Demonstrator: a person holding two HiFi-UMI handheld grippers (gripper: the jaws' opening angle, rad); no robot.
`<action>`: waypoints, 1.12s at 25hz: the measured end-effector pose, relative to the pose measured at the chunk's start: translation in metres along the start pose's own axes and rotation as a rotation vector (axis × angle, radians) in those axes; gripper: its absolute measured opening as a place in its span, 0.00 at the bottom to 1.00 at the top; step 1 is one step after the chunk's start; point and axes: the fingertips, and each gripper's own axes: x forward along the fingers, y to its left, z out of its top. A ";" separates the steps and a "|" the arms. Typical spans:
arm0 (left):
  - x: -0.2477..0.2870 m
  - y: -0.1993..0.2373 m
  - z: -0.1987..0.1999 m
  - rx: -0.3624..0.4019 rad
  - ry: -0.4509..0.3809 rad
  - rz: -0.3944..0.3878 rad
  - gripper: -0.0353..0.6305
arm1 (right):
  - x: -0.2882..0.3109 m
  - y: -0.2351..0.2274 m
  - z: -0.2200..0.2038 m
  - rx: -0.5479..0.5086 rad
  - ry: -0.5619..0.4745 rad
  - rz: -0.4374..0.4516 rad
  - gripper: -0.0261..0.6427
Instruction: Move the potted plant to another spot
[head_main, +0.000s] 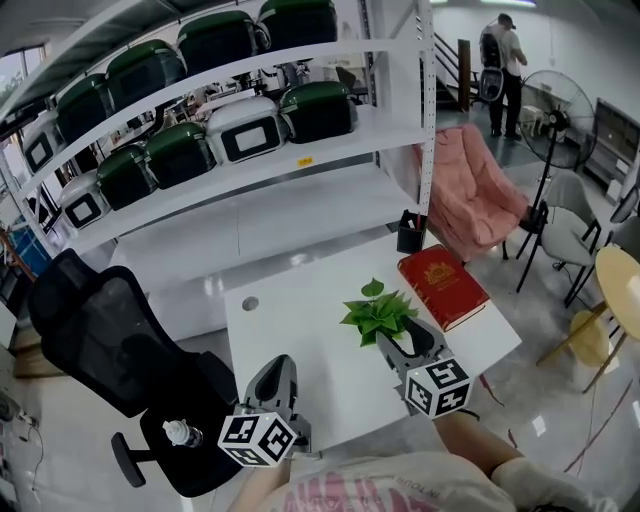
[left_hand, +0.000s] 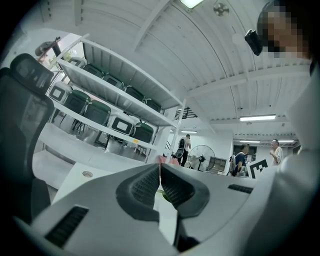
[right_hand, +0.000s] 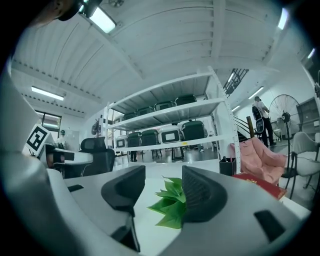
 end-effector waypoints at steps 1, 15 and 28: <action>0.000 -0.001 0.001 0.001 -0.002 0.001 0.09 | 0.000 0.000 0.002 0.001 -0.003 0.004 0.36; 0.017 -0.028 0.000 -0.024 -0.021 0.059 0.09 | -0.002 -0.023 0.026 0.031 -0.010 0.067 0.18; 0.018 -0.057 -0.020 -0.050 -0.007 0.117 0.09 | -0.016 -0.053 0.018 0.094 0.049 0.097 0.16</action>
